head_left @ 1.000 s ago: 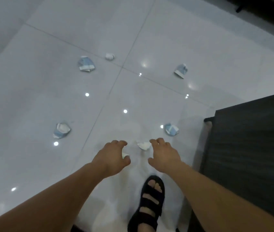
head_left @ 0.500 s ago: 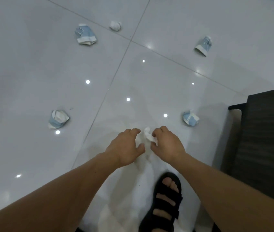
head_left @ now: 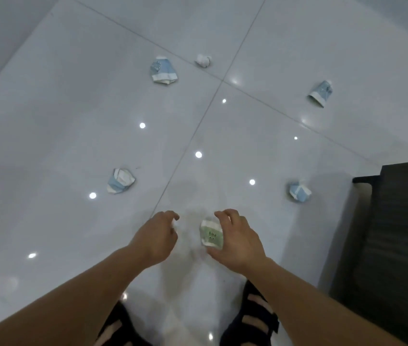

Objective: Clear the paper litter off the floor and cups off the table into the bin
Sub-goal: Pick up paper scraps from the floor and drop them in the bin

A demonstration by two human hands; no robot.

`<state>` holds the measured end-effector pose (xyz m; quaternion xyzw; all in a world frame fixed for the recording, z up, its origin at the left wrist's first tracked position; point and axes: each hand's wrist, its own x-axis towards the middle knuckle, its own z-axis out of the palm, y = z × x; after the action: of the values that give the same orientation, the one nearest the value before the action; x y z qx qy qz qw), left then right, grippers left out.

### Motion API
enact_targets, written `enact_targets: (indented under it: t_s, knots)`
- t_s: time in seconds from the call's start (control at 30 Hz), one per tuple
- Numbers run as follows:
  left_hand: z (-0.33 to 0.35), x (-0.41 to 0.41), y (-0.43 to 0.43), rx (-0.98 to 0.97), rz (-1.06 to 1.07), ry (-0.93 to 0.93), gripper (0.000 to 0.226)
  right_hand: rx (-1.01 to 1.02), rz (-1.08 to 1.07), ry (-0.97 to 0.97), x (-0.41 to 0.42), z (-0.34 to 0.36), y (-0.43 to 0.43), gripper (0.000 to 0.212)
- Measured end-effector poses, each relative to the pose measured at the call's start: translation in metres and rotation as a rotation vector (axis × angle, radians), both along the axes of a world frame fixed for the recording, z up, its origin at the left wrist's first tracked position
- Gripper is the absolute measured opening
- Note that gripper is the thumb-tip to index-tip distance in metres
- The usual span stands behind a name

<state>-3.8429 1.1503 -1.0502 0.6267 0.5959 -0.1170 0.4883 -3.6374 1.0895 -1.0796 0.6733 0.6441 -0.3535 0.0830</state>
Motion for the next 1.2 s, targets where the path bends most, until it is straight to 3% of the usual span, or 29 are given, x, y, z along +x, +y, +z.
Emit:
enact_targets:
  t_s: [0.17,0.27,0.43,0.6,0.93,1.2]
  knots:
    - [-0.049,-0.037,-0.024,-0.031,0.002,0.057,0.04,-0.066,0.094,-0.172,-0.013,-0.067,-0.014,0.085]
    - [-0.064,-0.042,-0.027,-0.031,-0.006,0.058,0.039,-0.032,0.146,-0.232,-0.022,-0.086,-0.012,0.071]
    - [-0.036,-0.033,-0.012,0.0,-0.054,0.048,0.036,-0.02,0.134,-0.186,-0.024,-0.056,0.008,0.055]
    - [0.076,-0.009,0.001,0.03,-0.102,0.028,0.034,0.002,0.094,-0.084,-0.014,0.069,0.022,0.055]
    - [0.404,0.052,0.026,0.176,-0.265,-0.023,0.037,0.15,0.027,-0.132,0.033,0.417,0.005,0.075]
    - [0.586,0.072,-0.031,0.368,-0.556,-0.154,0.034,0.234,-0.312,-0.181,0.023,0.603,-0.099,0.076]
